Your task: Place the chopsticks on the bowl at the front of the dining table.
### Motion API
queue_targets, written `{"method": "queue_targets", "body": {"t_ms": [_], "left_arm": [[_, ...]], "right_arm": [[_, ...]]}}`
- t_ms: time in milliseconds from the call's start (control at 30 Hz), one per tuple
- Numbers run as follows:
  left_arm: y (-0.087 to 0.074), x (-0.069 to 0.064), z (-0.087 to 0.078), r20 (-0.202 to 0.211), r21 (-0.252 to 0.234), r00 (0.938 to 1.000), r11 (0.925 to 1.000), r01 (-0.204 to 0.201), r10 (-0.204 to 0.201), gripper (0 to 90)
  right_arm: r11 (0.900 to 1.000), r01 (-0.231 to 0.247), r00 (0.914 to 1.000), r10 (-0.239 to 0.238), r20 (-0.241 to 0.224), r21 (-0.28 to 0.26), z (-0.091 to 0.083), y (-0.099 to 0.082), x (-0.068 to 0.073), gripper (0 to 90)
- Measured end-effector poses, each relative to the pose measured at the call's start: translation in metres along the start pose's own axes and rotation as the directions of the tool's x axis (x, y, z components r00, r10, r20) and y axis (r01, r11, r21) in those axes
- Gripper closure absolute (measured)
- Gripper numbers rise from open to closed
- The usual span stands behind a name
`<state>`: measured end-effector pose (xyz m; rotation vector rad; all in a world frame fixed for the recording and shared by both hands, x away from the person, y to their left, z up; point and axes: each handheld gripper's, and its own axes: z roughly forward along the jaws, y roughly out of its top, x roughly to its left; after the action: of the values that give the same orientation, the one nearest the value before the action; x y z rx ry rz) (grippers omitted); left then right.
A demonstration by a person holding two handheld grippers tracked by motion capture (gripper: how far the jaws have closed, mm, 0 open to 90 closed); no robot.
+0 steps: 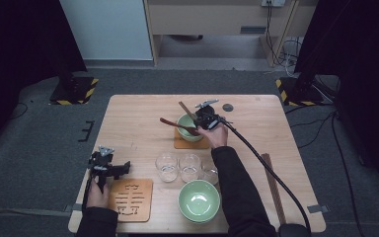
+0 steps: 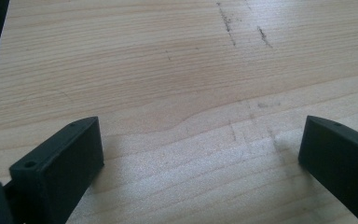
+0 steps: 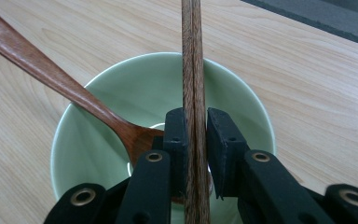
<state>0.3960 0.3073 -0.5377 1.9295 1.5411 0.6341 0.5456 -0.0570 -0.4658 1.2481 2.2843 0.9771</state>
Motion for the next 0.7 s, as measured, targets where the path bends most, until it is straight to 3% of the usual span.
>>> {"method": "queue_targets", "body": {"t_ms": [200,600,700], "left_arm": [[0.0,0.0,0.0,0.0,0.0,1.0,1.0,0.0,0.0,0.0],[0.0,0.0,0.0,0.0,0.0,1.0,1.0,0.0,0.0,0.0],[0.0,0.0,0.0,0.0,0.0,1.0,1.0,0.0,0.0,0.0]], "right_arm": [[0.9991,-0.042,0.999,0.042,0.016,-0.005,-0.0013,-0.0022,-0.0058,78.4],[0.9987,-0.05,0.9984,0.05,0.024,-0.008,-0.0012,-0.0028,-0.0076,78.1],[0.9987,-0.05,0.9985,0.051,0.02,-0.008,-0.0013,-0.003,-0.0078,74.6]]}}
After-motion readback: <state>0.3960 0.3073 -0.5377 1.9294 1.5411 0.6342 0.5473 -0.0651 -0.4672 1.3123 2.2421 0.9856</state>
